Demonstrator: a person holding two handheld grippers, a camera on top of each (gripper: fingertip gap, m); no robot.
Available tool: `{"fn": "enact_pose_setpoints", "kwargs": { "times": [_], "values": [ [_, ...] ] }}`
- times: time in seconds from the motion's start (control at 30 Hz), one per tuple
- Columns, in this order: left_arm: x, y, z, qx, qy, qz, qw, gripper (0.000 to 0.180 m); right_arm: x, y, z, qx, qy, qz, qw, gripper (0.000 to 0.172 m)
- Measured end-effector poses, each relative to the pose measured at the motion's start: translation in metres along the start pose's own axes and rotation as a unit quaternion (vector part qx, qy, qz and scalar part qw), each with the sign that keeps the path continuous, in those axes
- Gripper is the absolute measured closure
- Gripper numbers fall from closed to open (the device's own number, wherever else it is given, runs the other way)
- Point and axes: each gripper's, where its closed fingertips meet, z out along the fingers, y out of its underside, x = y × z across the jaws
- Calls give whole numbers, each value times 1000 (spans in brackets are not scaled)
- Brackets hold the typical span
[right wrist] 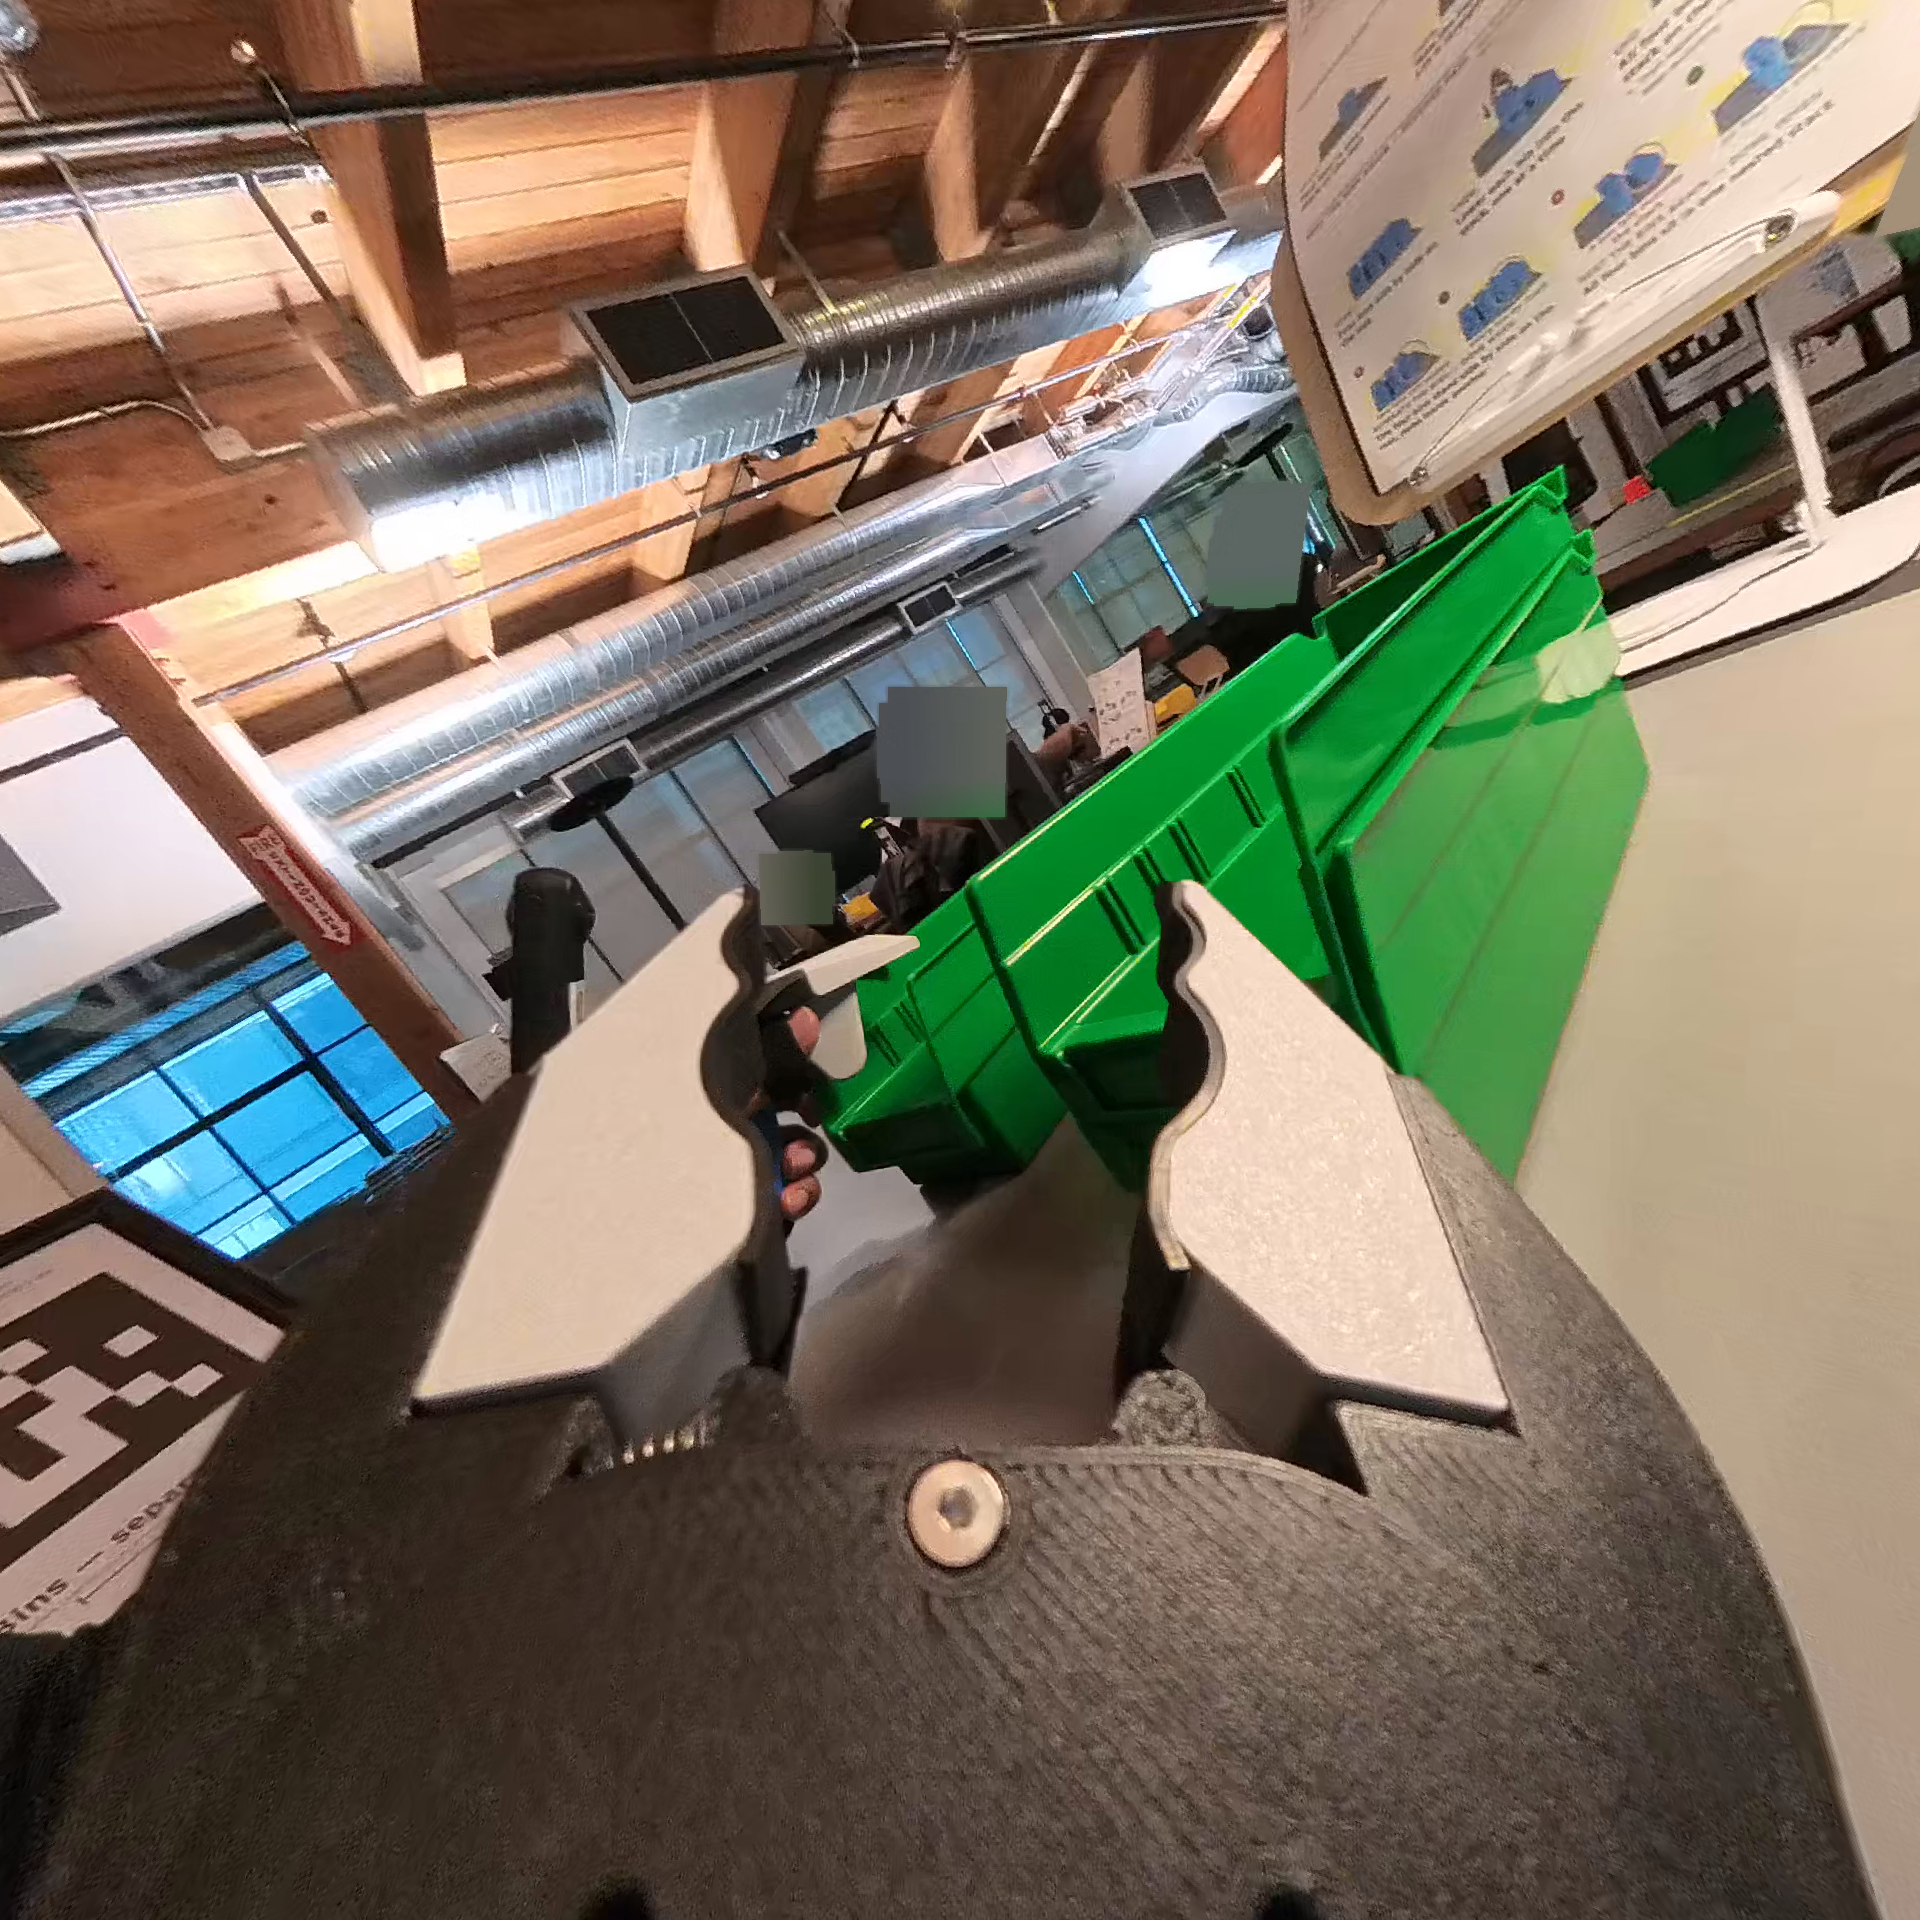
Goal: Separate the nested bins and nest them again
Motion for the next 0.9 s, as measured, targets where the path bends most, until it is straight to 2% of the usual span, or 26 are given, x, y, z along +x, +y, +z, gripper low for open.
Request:
{"fn": "enact_pose_setpoints", "kwargs": {
  "times": [0.13, 0.23, 0.27, 0.37, 0.47, 0.57, 0.7, 0.8, 0.9],
  "values": [
    [-13, -2, 13, -3, -17, 17, 1000, 149, 5, -3, 0, 2, -11, 27, 1000, 95],
    [-18, -6, 25, 6, -5, 20, 1000, 148, 5, -2, 0, 0, -15, 31, 999, 96],
    [-17, -7, 27, 4, 2, 17, 1000, 145, 4, -1, 1, -3, -17, 29, 999, 96],
    [-21, -20, 15, -7, -3, 16, 1000, 113, 1, 1, 1, -6, -23, 26, 999, 96],
    [-16, -57, -12, 20, 1, 18, 1000, 110, 2, 1, 1, -7, -19, 29, 999, 96],
    [14, -87, -25, 12, 60, 11, 998, 108, 8, 1, 3, -6, -5, 39, 999, 96],
    [80, -108, -19, -35, 192, -53, 979, 105, 7, 5, 6, -14, -9, 41, 999, 96],
    [130, -104, 0, -92, 272, -114, 951, 105, 2, 4, 3, -8, -21, 43, 999, 96],
    [155, -83, 30, -154, 280, -135, 938, 98, -2, 3, 0, -6, -37, 56, 998, 96]
  ]
}}
